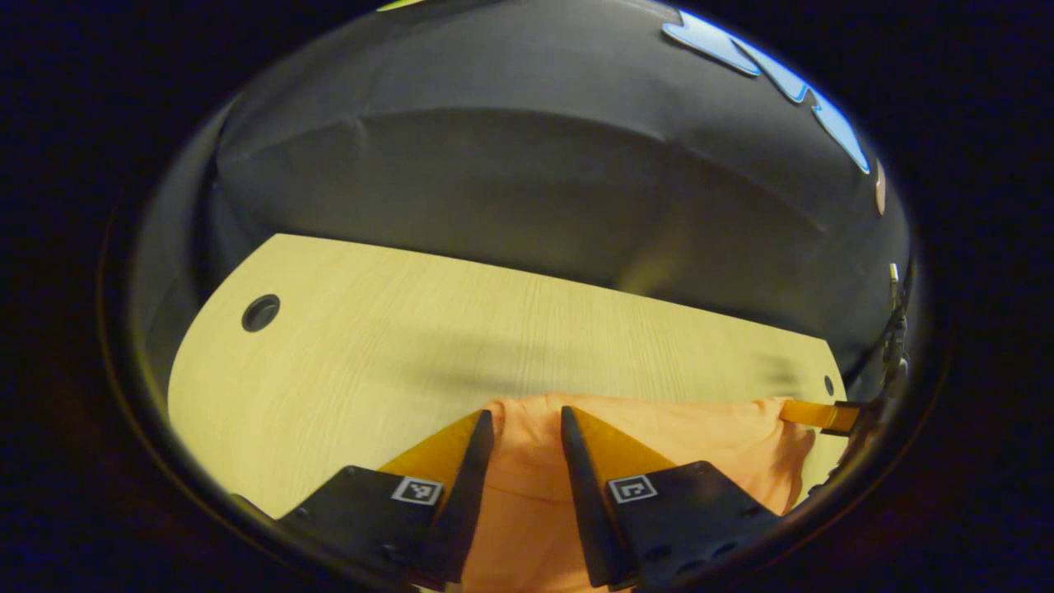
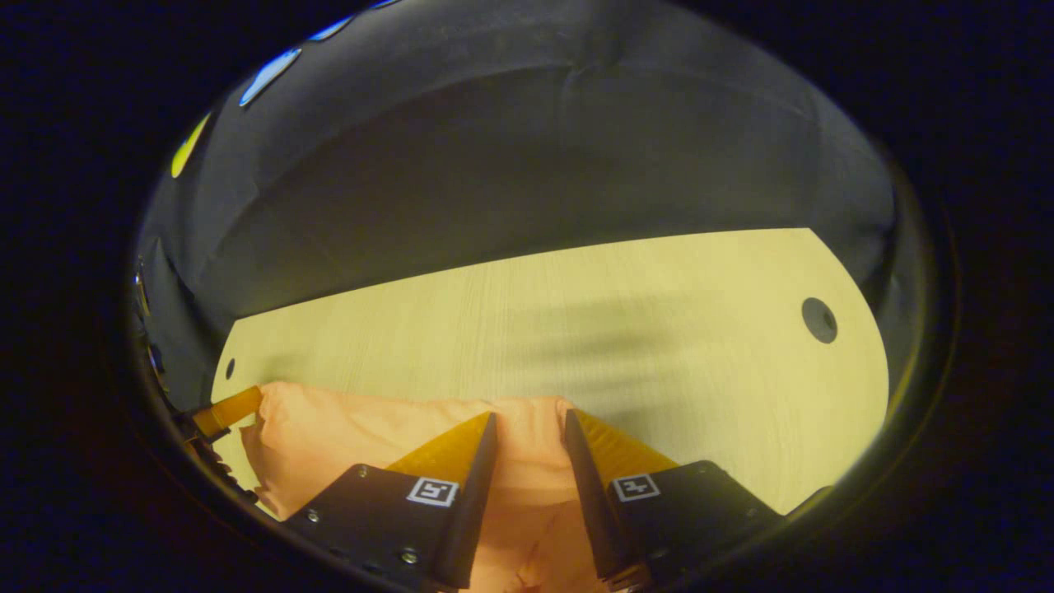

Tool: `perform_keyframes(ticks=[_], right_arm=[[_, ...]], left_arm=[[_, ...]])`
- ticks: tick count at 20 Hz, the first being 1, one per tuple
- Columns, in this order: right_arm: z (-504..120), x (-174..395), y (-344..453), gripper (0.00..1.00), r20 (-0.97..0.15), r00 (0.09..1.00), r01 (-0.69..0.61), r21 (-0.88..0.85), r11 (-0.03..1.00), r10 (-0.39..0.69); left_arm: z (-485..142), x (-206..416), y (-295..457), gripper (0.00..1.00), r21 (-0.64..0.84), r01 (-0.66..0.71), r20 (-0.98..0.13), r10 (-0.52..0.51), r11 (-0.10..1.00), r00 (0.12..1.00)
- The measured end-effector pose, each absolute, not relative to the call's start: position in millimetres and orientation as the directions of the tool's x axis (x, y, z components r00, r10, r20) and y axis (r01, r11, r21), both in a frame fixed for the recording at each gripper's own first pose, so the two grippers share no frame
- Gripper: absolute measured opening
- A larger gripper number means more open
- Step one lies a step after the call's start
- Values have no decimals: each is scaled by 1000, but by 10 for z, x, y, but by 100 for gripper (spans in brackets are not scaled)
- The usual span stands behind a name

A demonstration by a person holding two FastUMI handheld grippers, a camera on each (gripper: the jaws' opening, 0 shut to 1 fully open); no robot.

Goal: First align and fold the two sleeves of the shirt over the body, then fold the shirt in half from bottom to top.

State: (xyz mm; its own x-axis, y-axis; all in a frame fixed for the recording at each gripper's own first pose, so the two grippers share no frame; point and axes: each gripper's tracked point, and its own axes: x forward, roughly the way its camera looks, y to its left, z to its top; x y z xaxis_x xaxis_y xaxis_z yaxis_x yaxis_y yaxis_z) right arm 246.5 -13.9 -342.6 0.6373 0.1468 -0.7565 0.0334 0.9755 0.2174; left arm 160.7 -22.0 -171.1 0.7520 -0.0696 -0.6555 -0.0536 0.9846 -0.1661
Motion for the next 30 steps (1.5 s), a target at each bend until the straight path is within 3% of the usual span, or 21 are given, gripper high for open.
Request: perform_keyframes(ticks=[7,8,10,19,25,27,28,30], right_arm=[[-2889,2002,-179,54,-747,648,48,232,972,146],[-2778,1906,-179,54,-746,649,46,236,971,150],[-2516,1726,-169,53,-737,658,39,240,970,156],[-1364,873,-63,53,-652,735,-26,249,968,187],[-908,277,100,53,-588,779,-89,241,966,219],[-834,96,144,53,-574,787,-105,235,966,225],[-783,11,167,53,-560,796,-109,238,965,228],[-676,-137,207,53,-527,817,-118,240,964,231]], left_arm=[[-1066,1205,-284,63,-147,-42,-629,-61,988,775],[-957,1122,-332,68,-147,-35,-628,-66,988,775],[-713,919,-393,63,-136,-24,-618,-65,990,783],[512,-234,-679,66,-140,14,-541,-88,990,836],[924,-963,-797,63,-133,19,-492,-83,991,867],[987,-1177,-801,73,-115,21,-484,-75,993,872],[1047,-1266,-825,68,-115,23,-468,-75,993,880],[1183,-1462,-823,68,-106,31,-429,-73,994,900]])
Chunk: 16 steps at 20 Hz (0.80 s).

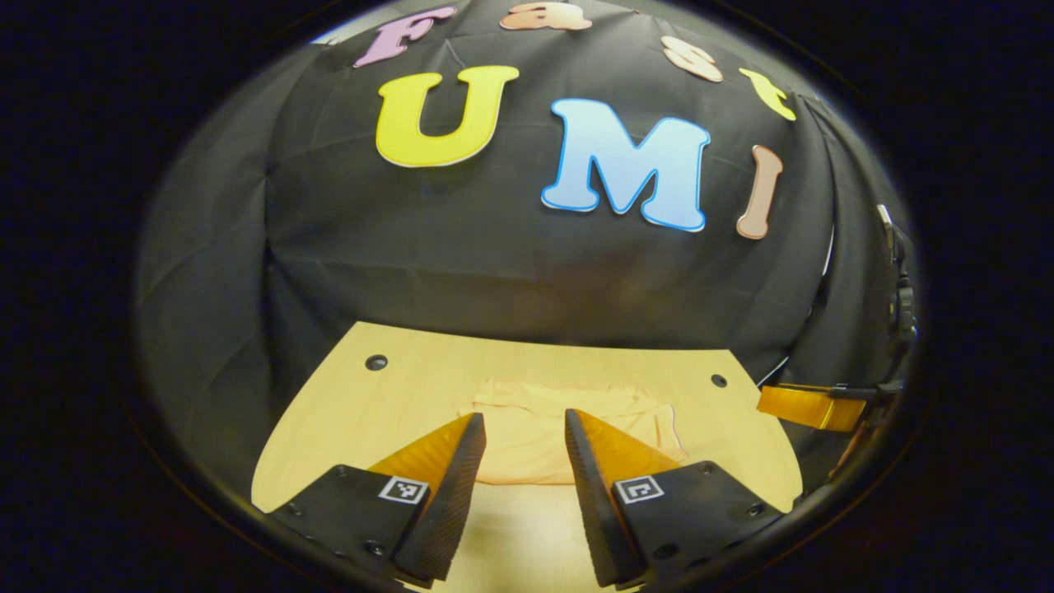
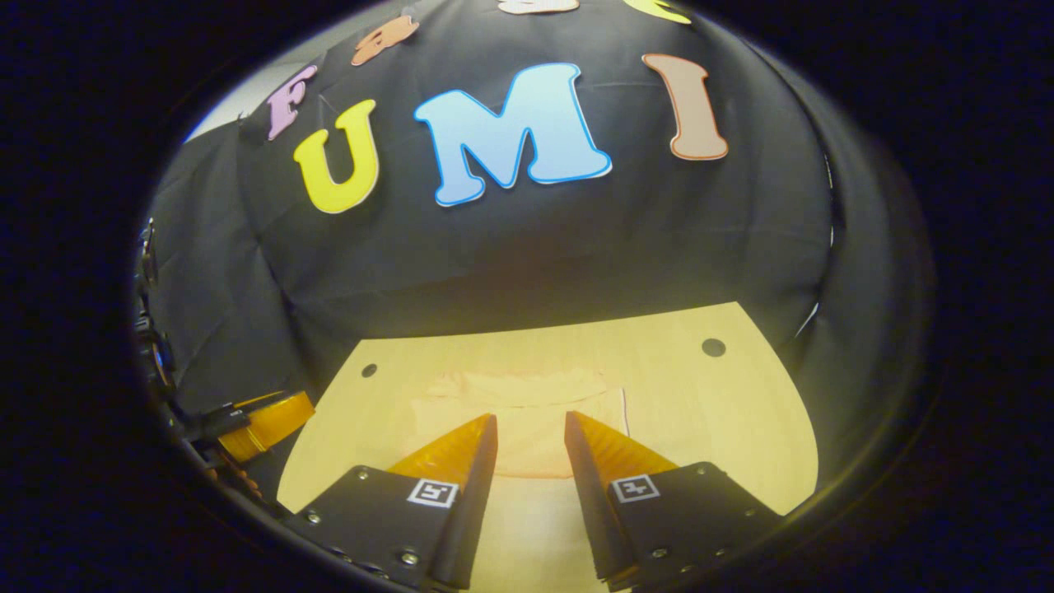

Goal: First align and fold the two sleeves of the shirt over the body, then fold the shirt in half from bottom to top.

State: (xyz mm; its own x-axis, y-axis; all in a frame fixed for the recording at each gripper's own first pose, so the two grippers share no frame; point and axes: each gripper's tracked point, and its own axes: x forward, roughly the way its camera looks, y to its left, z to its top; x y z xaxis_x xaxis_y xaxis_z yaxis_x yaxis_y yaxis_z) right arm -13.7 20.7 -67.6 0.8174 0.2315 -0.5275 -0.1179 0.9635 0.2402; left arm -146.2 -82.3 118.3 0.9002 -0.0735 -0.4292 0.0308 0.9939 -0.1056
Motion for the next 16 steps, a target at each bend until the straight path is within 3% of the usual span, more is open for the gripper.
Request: perform_keyframes(ticks=[1,3,10,11,12,13,15,16], right_arm=[[-621,-218,220,53,-508,831,-120,236,964,228],[-570,-355,248,53,-481,848,-126,224,966,222],[-441,-629,350,53,-425,881,-138,189,972,207],[-429,-654,350,53,-420,885,-133,188,973,202],[-395,-665,346,53,-412,890,-128,186,974,195],[-382,-660,344,53,-406,894,-120,184,975,187],[-365,-680,349,53,-397,902,-106,182,978,172],[-341,-683,342,53,-389,907,-98,179,979,162]], left_arm=[[1255,-1548,-797,63,-94,36,-406,-71,995,911],[1359,-1707,-811,68,-72,51,-376,-74,996,923],[1472,-1974,-930,68,-43,128,-333,-135,991,933],[1497,-1990,-943,63,-40,138,-328,-143,990,934],[1512,-1991,-953,68,-35,148,-322,-152,988,935],[1529,-1997,-966,63,-27,159,-314,-160,987,936],[1585,-1987,-985,72,-14,181,-296,-177,983,938],[1619,-1978,-988,63,-6,192,-289,-186,981,939]])
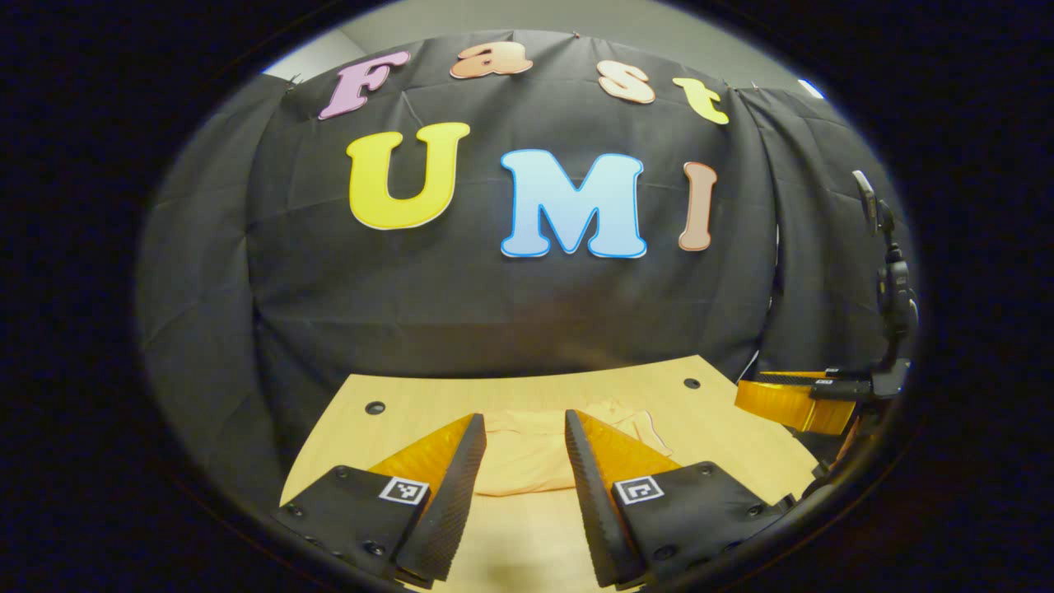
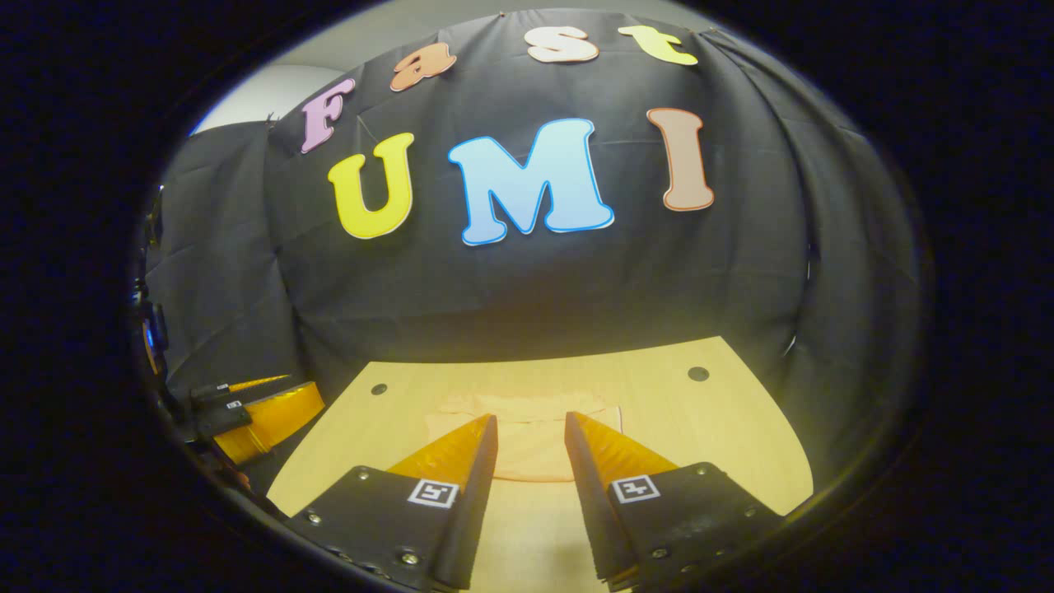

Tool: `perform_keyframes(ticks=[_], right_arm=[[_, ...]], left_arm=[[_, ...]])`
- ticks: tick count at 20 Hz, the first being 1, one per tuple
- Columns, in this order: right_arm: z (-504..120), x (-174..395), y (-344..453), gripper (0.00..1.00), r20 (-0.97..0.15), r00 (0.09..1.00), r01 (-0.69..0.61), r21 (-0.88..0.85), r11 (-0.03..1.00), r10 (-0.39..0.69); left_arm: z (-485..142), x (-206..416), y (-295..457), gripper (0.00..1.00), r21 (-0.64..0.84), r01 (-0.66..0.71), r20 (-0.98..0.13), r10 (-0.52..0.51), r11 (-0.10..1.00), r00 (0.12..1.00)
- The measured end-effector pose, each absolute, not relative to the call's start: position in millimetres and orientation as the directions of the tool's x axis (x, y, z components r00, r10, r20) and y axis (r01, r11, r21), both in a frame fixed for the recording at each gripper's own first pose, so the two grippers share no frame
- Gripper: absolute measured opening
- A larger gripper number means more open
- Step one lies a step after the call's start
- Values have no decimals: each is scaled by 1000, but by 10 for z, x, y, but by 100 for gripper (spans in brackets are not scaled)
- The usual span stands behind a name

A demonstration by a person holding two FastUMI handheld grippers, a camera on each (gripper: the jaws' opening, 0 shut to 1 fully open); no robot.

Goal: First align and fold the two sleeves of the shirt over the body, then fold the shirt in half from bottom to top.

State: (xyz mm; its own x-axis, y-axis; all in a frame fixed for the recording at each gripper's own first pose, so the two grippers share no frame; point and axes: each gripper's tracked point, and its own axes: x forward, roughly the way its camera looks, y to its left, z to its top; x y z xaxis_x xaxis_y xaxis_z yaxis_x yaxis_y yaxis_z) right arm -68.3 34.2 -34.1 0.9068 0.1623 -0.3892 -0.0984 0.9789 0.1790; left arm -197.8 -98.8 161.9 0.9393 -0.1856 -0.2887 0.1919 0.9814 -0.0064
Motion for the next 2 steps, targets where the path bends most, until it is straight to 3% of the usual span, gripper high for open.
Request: perform_keyframes(ticks=[2], right_arm=[[-322,-692,328,53,-380,914,-82,173,982,143]], left_arm=[[1668,-1912,-993,63,5,210,-274,-201,978,941]])
